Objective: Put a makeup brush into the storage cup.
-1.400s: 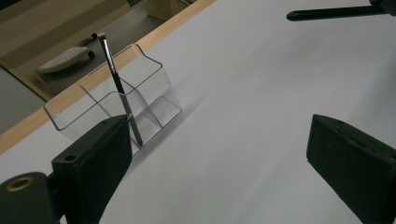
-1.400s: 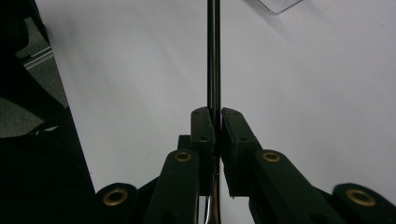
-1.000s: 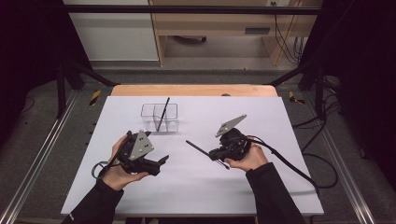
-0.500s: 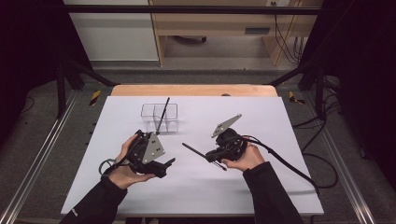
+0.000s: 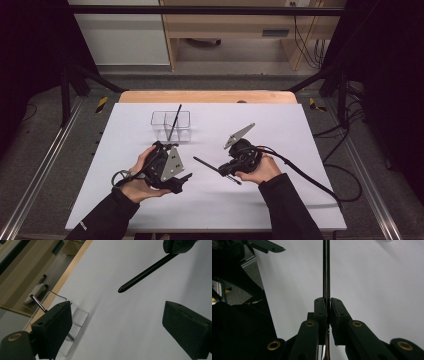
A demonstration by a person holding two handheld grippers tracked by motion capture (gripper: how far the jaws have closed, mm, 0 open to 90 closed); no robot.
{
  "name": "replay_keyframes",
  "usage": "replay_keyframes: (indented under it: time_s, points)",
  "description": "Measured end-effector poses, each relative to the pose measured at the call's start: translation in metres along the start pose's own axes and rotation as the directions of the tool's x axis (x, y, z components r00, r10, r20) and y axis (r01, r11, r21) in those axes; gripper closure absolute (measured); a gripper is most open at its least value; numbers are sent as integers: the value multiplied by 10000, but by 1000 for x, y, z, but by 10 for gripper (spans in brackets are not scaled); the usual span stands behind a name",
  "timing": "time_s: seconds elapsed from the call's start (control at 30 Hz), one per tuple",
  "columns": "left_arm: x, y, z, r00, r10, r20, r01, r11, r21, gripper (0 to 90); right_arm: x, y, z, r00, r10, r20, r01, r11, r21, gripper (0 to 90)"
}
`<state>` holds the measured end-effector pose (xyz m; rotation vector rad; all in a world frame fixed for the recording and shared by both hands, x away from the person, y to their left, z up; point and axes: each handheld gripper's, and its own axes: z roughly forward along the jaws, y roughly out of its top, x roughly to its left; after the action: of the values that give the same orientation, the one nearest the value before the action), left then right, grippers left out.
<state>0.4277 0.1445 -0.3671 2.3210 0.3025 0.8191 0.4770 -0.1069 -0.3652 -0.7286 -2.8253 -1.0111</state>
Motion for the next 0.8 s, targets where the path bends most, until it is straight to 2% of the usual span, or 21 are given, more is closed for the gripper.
replay_keyframes:
  time_s: [0.2,0.37,0.67,0.8]
  points:
    - [-6,5,2,9983,574,90,-575,9983,118,90,1,0,3,10000,18,-91,-17,9999,110,844]
    - [-9,7,4,9958,899,155,-902,9958,165,100,1,0,6,9999,-17,-172,21,9998,184,844]
    - [-15,11,9,9890,1449,296,-1458,9887,338,110,1,1,11,9993,21,-382,-11,9997,254,844]
    - [-19,12,10,9828,1818,325,-1832,9821,448,116,1,1,12,9989,42,-467,-29,9996,293,844]
